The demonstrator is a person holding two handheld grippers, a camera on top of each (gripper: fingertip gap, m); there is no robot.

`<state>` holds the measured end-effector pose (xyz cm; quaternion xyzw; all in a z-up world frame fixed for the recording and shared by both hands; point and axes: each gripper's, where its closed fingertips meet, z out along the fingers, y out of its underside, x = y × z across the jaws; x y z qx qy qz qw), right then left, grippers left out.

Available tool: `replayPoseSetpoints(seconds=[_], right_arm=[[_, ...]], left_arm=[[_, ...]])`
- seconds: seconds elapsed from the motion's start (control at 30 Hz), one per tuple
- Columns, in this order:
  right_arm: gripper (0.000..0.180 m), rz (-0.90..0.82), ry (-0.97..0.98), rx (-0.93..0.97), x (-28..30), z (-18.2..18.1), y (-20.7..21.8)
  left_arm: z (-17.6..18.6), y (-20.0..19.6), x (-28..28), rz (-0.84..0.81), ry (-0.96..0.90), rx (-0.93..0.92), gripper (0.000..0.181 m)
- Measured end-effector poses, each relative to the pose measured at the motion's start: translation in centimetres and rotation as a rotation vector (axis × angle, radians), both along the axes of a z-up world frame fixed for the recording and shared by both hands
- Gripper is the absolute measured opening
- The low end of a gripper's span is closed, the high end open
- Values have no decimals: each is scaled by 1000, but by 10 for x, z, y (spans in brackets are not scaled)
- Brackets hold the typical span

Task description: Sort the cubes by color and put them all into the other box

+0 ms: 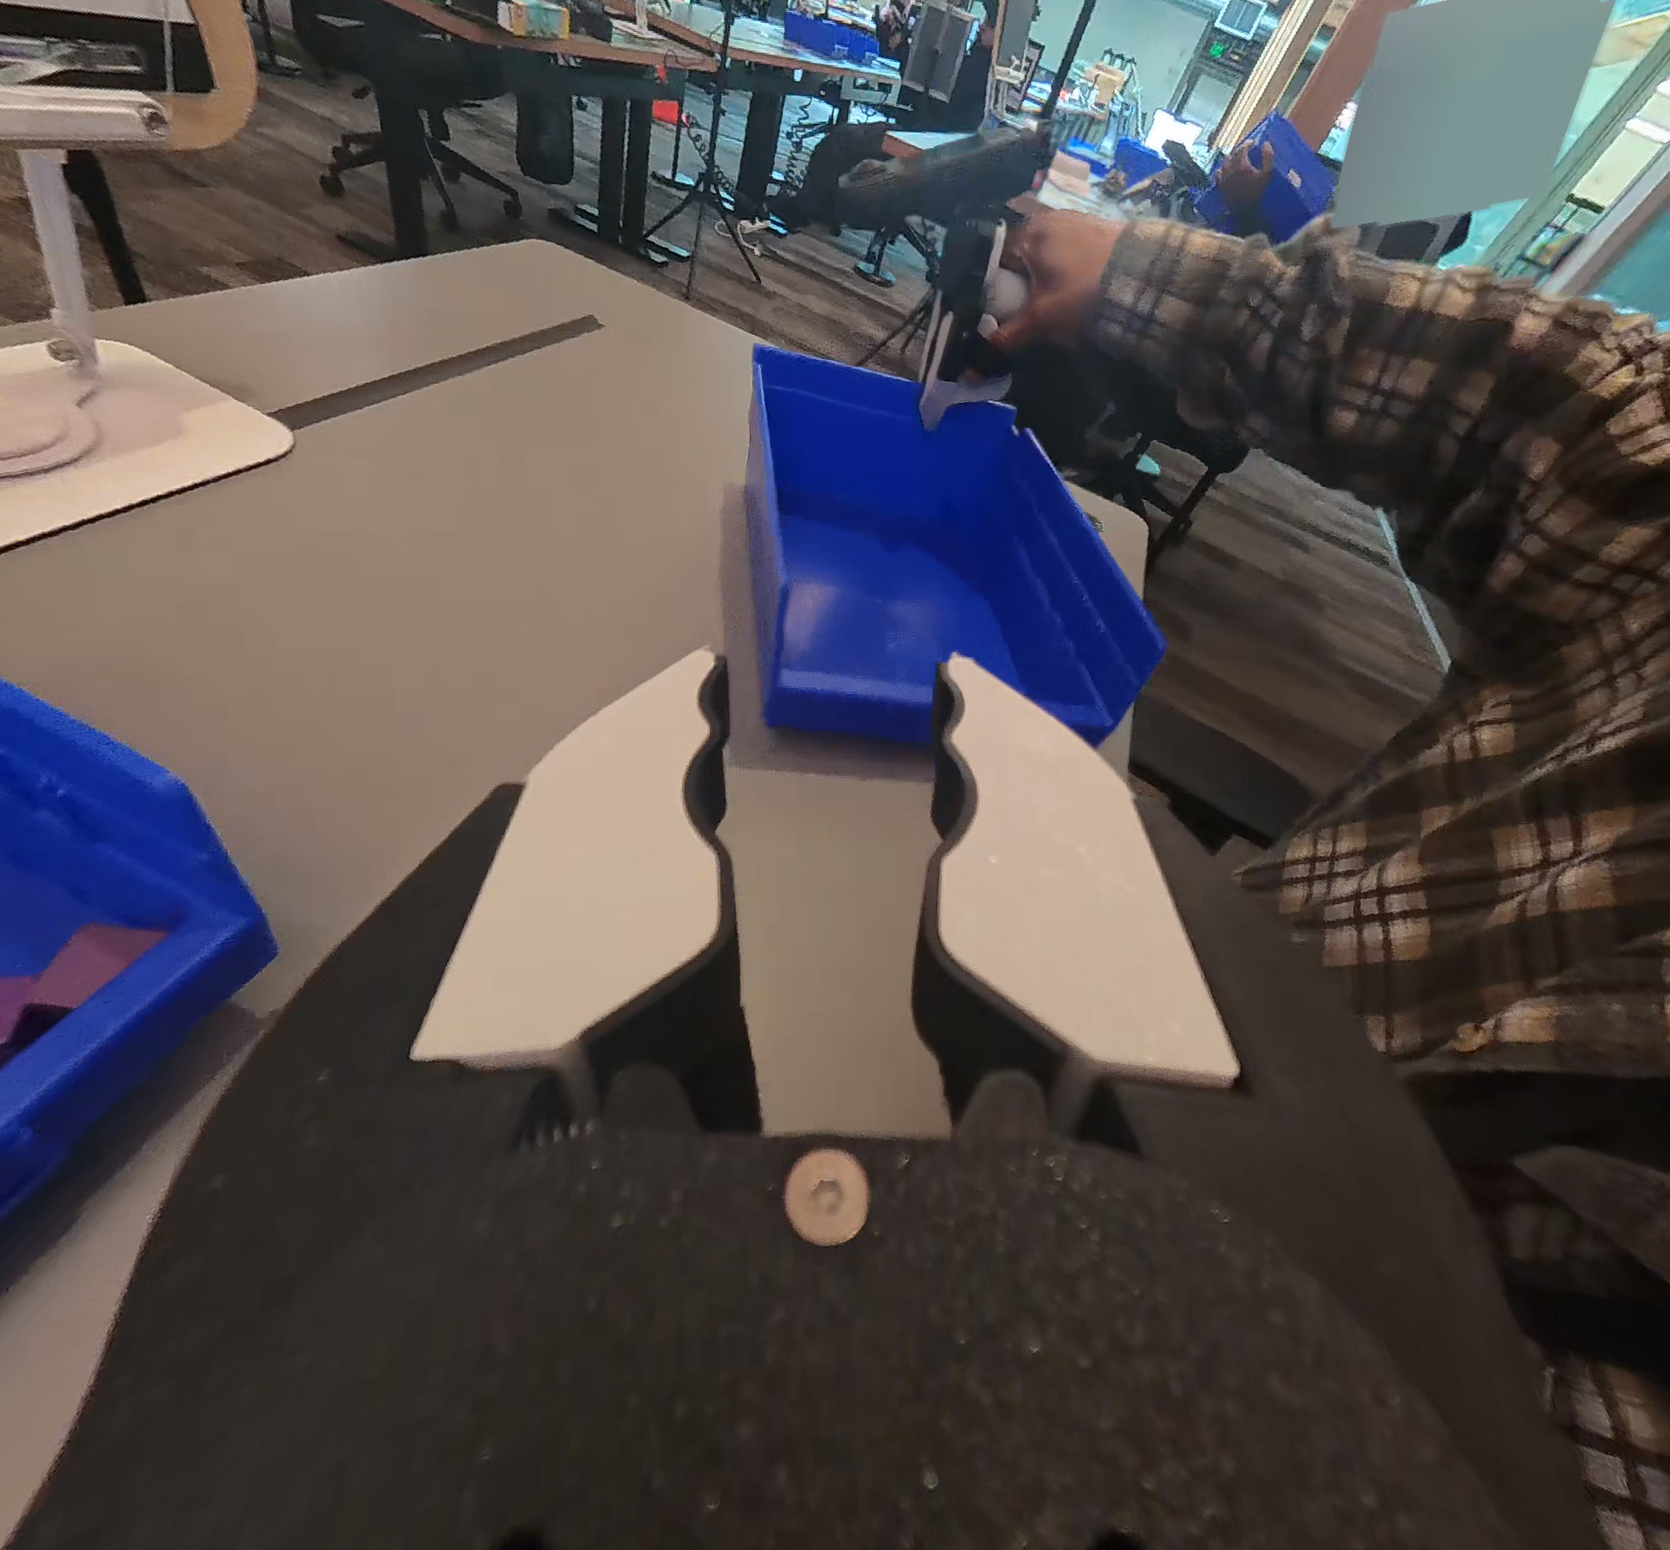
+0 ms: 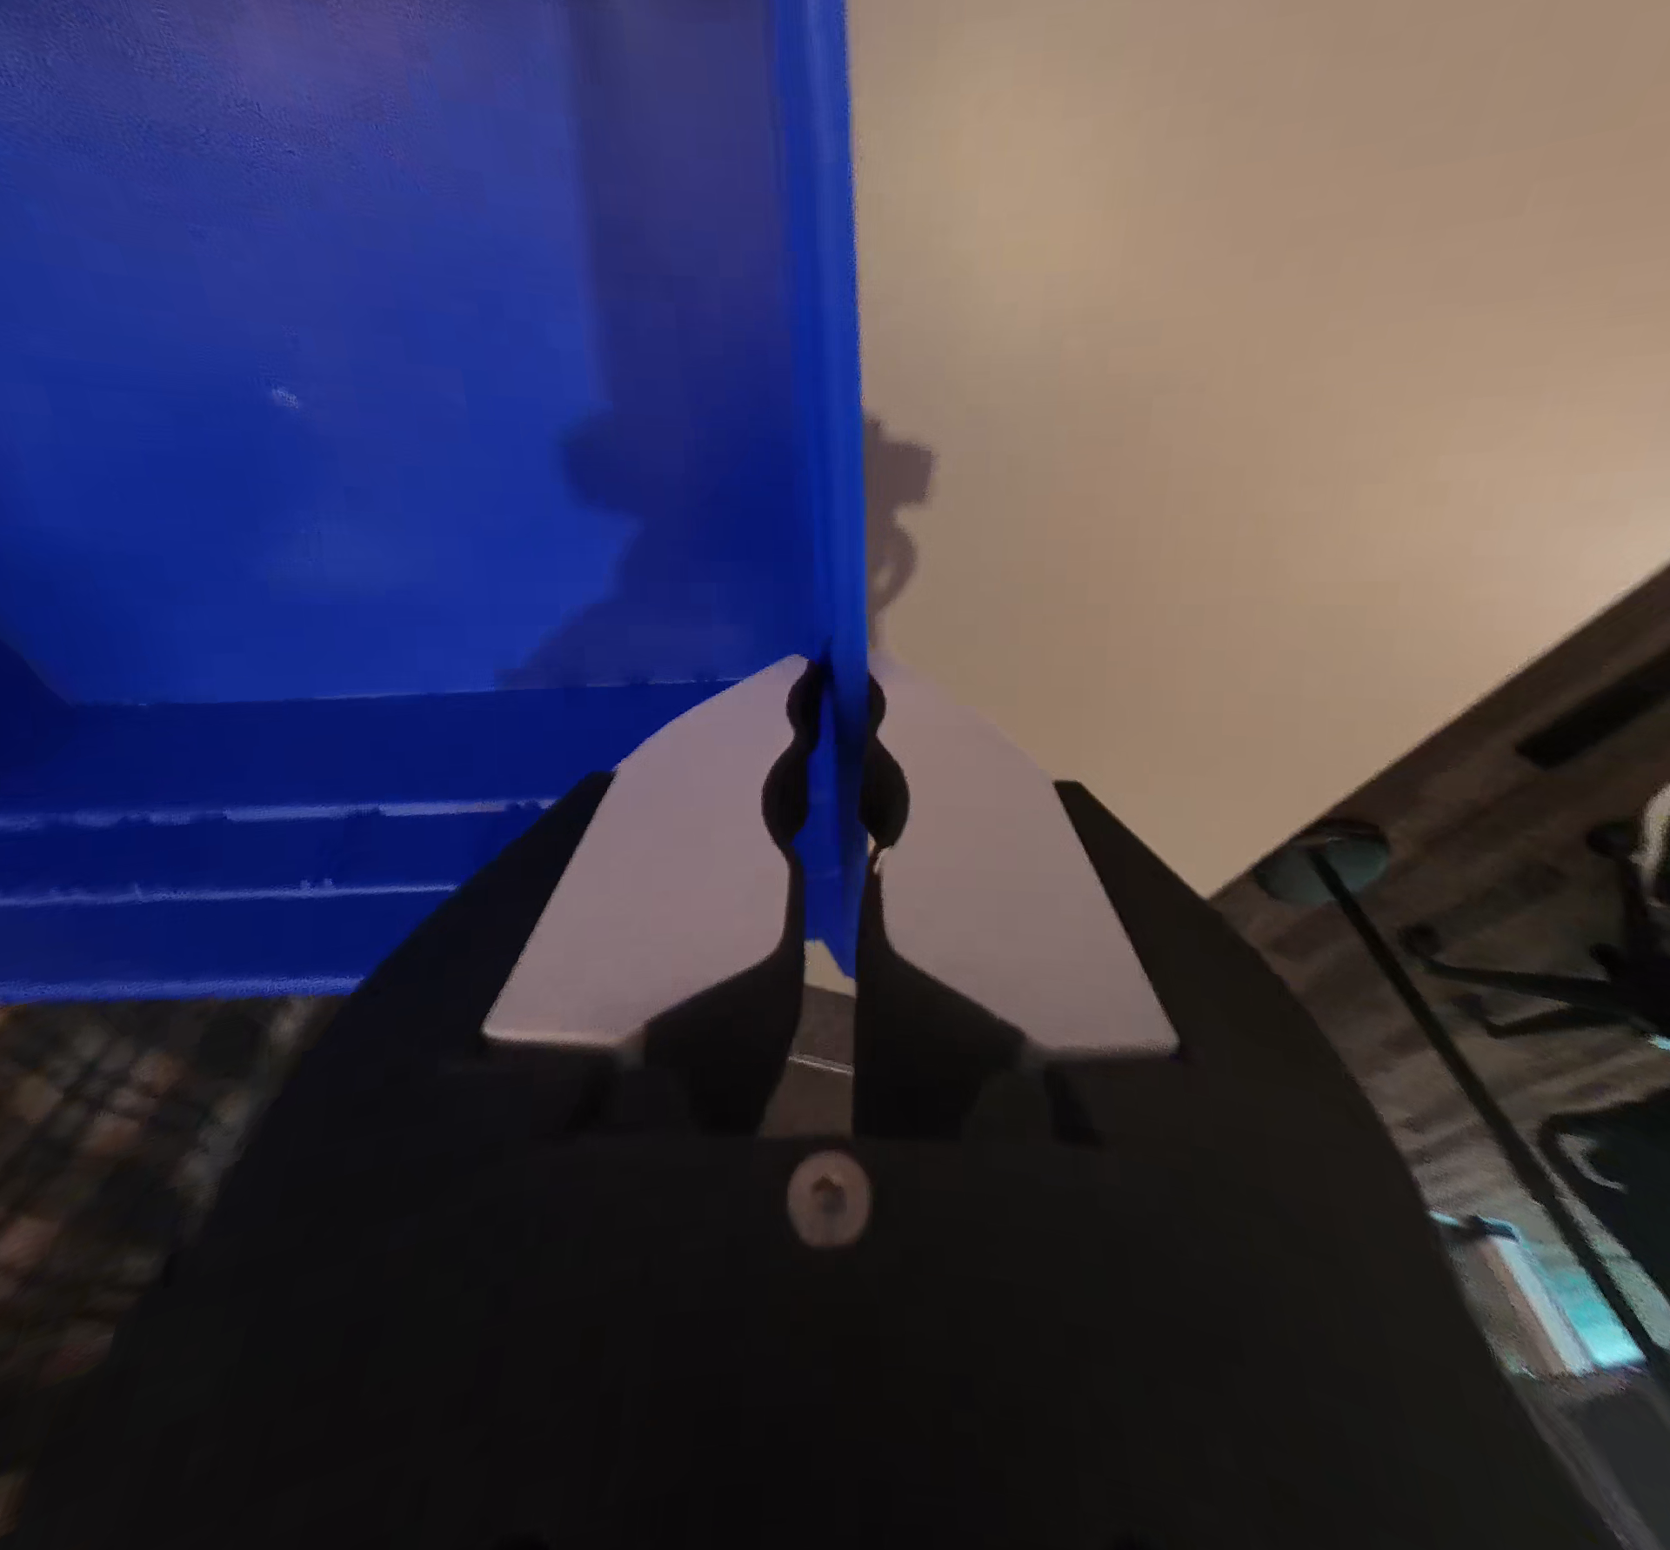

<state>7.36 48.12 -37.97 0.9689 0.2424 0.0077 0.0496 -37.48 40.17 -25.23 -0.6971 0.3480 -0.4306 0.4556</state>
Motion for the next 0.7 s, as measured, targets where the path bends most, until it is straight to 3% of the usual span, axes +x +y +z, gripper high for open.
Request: replayPoseSetpoints(seconds=[0.17, 0.2, 0.27, 0.33, 0.47, 0.7], right_arm=[[16, 134, -204, 87, 52, 1, 90], [27, 155, -284, 159, 64, 8, 112], [69, 163, -398, 308, 78, 30, 145], [85, 52, -402, 404, 82, 54, 154], [91, -292, -298, 362, 93, 68, 103], [65, -649, 90, 223, 75, 27, 7]], left_arm=[[-1, 8, 1, 2, -35, -30, 42], [-2, 8, 2, 3, -30, -32, 42], [-5, 9, 3, 12, -13, -29, 43], [-8, 10, 2, 21, 7, -23, 43], [-14, 15, -6, 58, 22, -33, 44], [-9, 7, -4, 24, -13, -48, 44]])
